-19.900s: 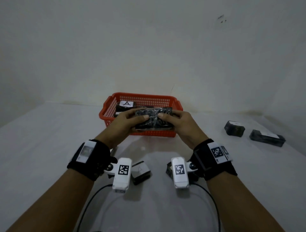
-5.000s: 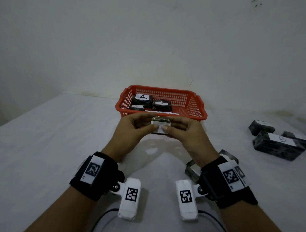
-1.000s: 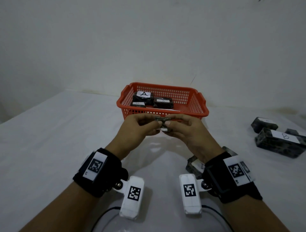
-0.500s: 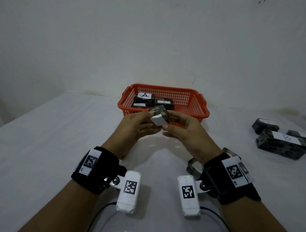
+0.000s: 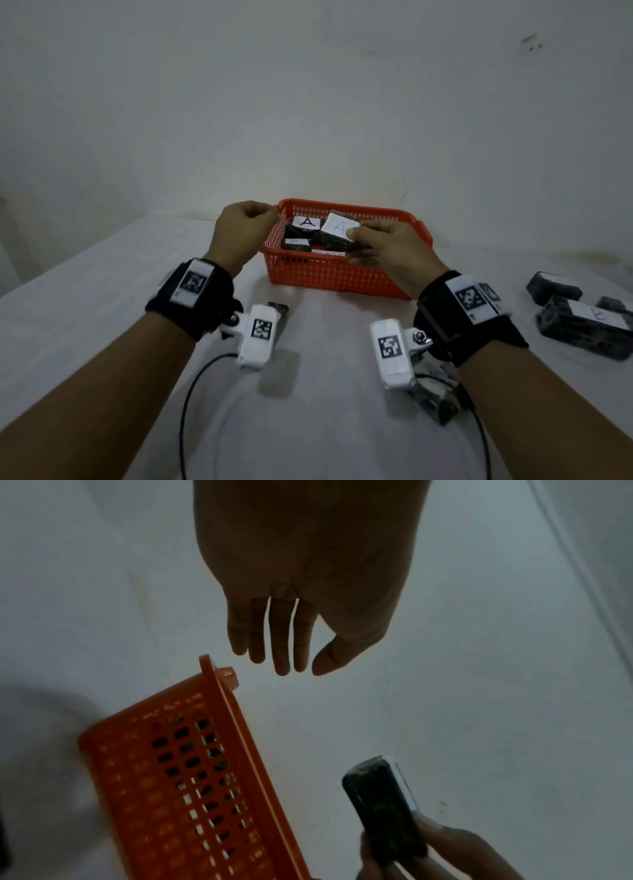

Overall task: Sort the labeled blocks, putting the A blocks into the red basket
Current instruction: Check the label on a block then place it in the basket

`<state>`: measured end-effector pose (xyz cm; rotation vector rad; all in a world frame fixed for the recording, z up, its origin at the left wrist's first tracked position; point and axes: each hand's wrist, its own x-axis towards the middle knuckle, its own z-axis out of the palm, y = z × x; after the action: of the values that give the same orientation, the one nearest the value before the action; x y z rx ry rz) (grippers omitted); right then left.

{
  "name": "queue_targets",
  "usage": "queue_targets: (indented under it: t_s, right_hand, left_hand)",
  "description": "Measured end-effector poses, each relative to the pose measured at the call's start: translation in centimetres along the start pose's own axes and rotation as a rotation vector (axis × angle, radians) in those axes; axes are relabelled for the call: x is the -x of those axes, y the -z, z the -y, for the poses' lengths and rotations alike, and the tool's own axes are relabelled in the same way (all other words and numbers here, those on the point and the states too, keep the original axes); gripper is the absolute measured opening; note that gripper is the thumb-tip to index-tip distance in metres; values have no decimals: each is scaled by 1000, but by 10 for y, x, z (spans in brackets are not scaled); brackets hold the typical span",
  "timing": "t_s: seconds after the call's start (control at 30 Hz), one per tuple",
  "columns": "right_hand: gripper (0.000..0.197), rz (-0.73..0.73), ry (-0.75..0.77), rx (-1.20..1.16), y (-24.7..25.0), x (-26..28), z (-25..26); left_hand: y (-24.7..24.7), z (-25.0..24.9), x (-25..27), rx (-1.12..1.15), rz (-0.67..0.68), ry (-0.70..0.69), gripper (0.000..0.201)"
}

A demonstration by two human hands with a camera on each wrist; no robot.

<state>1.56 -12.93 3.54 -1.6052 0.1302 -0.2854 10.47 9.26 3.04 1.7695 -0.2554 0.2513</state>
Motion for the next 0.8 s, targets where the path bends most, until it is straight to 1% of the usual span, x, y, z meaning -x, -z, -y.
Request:
queue_targets:
  t_s: [0.03,0.1,0.2,0.23,0.3,0.33,0.43,0.5,0.53,0.57,0.63,0.7,0.8]
  right_hand:
    - [7,-3,-8,17,-2,-8,1]
    - [7,-22,-29,48,-6,-24,2]
    - [17,-44,-88,78,-17,-46,1]
    - [17,-45,-108,90,-22,-52,1]
    - [8,-49,-141,128,-34,-64,-1]
    - [7,-52,-159,153,-40,-70,-2]
    - [10,-47,-231,276,-58,-88,-10]
    - [18,-7,-276,350,-66,-99,-14]
    - [25,15,-292,384,-69,-103,-16]
    - [33,37,-305,420,-72,-106,-17]
    - [47,58,-319,489,-74,-108,-17]
    - [52,72,-349,551,-75,-108,-18]
    - [51,97,-356,613,-77,-110,-18]
  left_hand:
    - [-1,1,-11,-36,-3,29,14]
    - [-5,8,-33,-88,10,104,18]
    - [-10,17,-57,-108,81,208,19]
    - [-10,18,-63,-113,92,231,20]
    - [-10,22,-74,-138,114,260,31]
    - [-10,24,-79,-156,137,271,35]
    - [-14,36,-93,-122,197,334,31]
    - [-17,44,-99,-26,212,388,38]
    - [-19,47,-101,12,228,391,42]
    - [-21,49,-101,30,242,385,45]
    - [-25,52,-101,-8,256,381,42]
    - [-31,56,-101,-66,268,383,40]
    - [-37,60,-100,-78,299,374,40]
